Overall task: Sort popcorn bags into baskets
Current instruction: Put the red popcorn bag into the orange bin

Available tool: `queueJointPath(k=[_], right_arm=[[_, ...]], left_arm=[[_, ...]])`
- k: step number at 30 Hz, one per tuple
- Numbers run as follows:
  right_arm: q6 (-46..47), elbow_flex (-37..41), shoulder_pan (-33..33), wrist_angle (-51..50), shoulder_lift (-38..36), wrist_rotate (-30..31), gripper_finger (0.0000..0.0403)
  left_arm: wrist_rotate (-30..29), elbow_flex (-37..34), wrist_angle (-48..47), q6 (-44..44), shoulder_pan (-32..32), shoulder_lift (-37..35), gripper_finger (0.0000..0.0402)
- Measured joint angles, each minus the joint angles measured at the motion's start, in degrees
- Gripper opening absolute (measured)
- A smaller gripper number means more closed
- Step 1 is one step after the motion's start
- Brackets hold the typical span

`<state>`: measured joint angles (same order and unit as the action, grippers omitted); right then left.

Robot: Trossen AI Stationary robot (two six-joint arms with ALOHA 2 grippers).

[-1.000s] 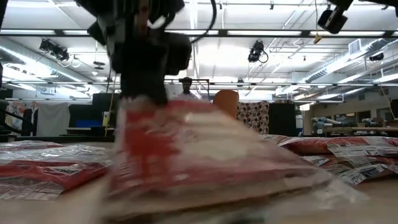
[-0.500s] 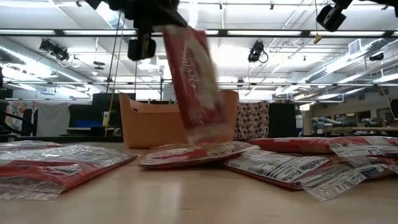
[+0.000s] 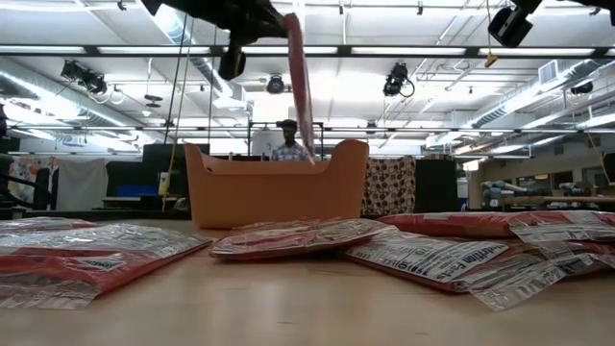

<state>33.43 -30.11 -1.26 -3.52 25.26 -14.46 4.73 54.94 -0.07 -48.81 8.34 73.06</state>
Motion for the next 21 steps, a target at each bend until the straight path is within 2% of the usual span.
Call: queueJointPath(k=[8,13,16,21], right_arm=[[0.0,0.0,0.0,0.5,0.1,0.0,0.0088],[0.0,0.0,0.0,0.5,0.1,2.7,0.0088],[0.2,0.0,0.0,1.4,0.1,3.4,0.0088],[2.6,0.0,0.0,1.7,0.1,3.0,0.0088]], left_arm=[[-2.7,0.0,-0.1,3.0,4.1,4.7,0.0002],[-2.2,-0.1,8.1,3.0,5.4,12.8,0.0002],[-0.7,-0.1,11.6,2.9,6.3,15.4,0.0003],[-0.1,0.0,-2.2,4.1,7.3,15.4,0.0003]])
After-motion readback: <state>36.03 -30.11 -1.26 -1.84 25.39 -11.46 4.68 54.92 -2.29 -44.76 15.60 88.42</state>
